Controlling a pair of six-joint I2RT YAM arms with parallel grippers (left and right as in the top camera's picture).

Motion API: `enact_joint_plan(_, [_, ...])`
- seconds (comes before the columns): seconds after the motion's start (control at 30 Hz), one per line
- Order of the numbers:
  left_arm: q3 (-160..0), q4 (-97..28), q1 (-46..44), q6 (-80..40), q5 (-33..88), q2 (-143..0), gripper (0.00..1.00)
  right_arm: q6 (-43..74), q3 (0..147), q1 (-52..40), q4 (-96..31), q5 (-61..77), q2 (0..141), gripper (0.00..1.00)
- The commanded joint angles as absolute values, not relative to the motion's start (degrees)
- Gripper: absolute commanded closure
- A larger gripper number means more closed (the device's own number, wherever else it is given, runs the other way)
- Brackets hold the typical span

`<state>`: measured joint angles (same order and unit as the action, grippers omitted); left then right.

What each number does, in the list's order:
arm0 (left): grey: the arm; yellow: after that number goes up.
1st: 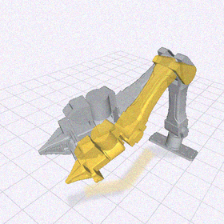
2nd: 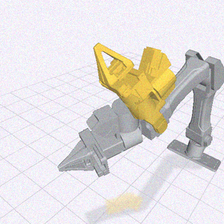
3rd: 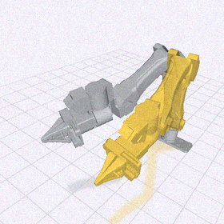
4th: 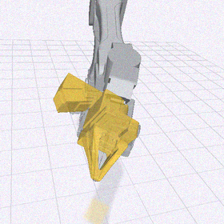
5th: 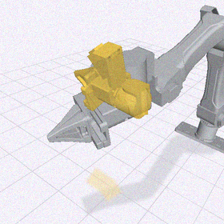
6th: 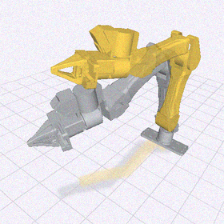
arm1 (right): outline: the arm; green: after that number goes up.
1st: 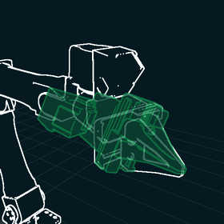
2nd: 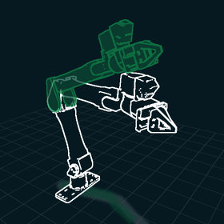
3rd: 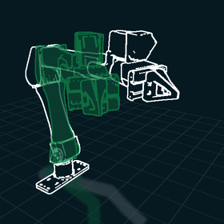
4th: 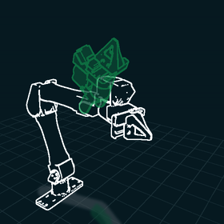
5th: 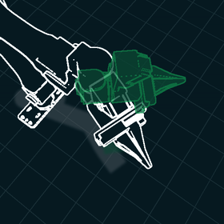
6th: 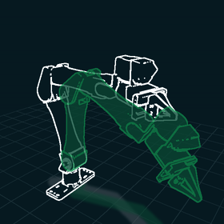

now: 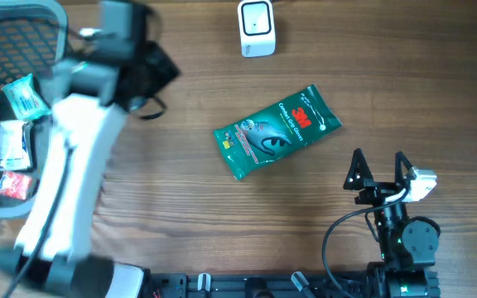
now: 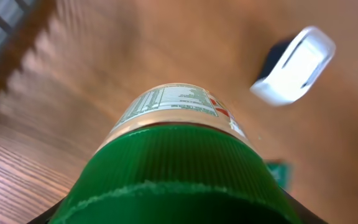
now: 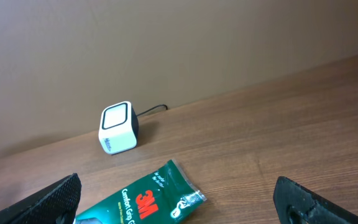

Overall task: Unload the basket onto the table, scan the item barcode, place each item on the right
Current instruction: 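Reach the left gripper into the basket and grasp the green-lidded jar, then carry the jar toward the scanner and set it beside the 3M pack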

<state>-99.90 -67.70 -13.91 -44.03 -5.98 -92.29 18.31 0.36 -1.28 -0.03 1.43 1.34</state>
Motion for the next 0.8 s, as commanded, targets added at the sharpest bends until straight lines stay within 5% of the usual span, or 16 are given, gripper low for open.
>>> enact_joint_plan(0.0, [-99.2, -67.6, -17.5, -38.9, -7.6, -101.7, 0.41, 18.2, 0.3, -1.1, 0.1, 1.9, 1.4, 0.0])
enact_joint_plan(0.3, [-99.2, -66.7, -19.2, -36.2, -3.8, -119.2, 0.41, 18.2, 0.3, -1.1, 0.1, 1.9, 1.4, 0.0])
enact_joint_plan(0.77, [-99.2, -58.1, -19.8, -28.7, 3.5, -123.3, 0.38, 18.2, 0.3, -1.1, 0.1, 1.9, 1.4, 0.0])
